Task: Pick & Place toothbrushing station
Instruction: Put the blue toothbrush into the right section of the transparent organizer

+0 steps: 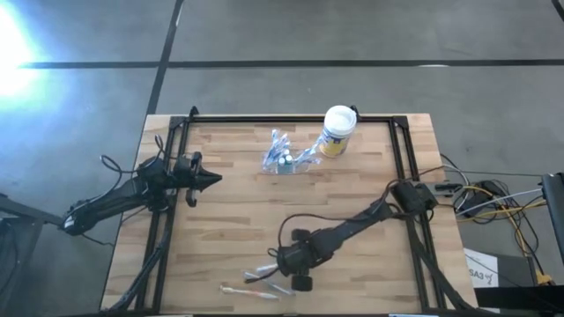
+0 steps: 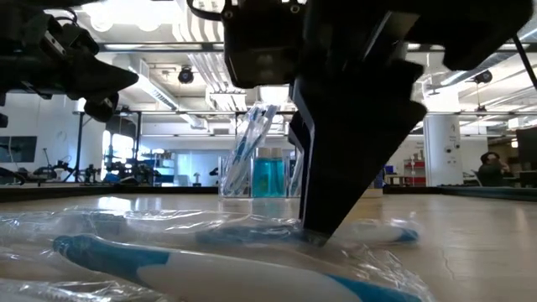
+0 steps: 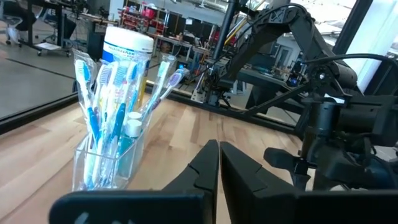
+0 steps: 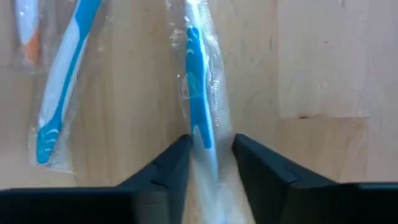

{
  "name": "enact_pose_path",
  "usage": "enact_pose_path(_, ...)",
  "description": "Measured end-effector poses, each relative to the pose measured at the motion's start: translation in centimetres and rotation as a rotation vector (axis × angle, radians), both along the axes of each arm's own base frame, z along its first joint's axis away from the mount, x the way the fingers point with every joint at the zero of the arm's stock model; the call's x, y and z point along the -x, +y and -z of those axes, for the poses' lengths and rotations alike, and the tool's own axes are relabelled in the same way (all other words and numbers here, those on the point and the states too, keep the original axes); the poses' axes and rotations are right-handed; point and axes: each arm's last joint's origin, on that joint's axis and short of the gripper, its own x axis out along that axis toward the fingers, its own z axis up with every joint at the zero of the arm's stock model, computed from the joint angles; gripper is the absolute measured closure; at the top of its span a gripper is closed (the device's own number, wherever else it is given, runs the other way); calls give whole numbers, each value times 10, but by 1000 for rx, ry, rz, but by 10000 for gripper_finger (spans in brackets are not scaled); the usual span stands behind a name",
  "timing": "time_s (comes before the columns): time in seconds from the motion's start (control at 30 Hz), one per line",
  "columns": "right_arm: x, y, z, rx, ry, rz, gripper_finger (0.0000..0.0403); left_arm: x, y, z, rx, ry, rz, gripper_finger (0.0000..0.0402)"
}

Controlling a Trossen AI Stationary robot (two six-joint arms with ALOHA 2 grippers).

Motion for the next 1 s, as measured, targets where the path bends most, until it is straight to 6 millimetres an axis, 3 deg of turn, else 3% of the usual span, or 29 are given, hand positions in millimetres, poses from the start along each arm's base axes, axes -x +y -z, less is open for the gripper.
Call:
enact_pose_path(0.2, 0, -3, -2, 4, 0, -15, 378, 0, 0, 0, 8, -1, 0, 386)
enact_pose_path(0.4, 7, -8, -15, 42, -16, -36, 385, 0, -1, 0, 30, -1, 37, 395)
enact_pose_path(0.53, 19, -17, -45, 102, -97, -13, 387, 0, -1, 0, 32, -1, 43, 393)
enact_pose_path(0.8, 76, -41, -112, 94, -381, -21, 388, 0, -1, 0, 27, -1, 43, 377)
enact_pose_path(1.0, 135, -68, -138, 15, -734, -44, 389, 0, -1, 0, 9, 3, 42, 376)
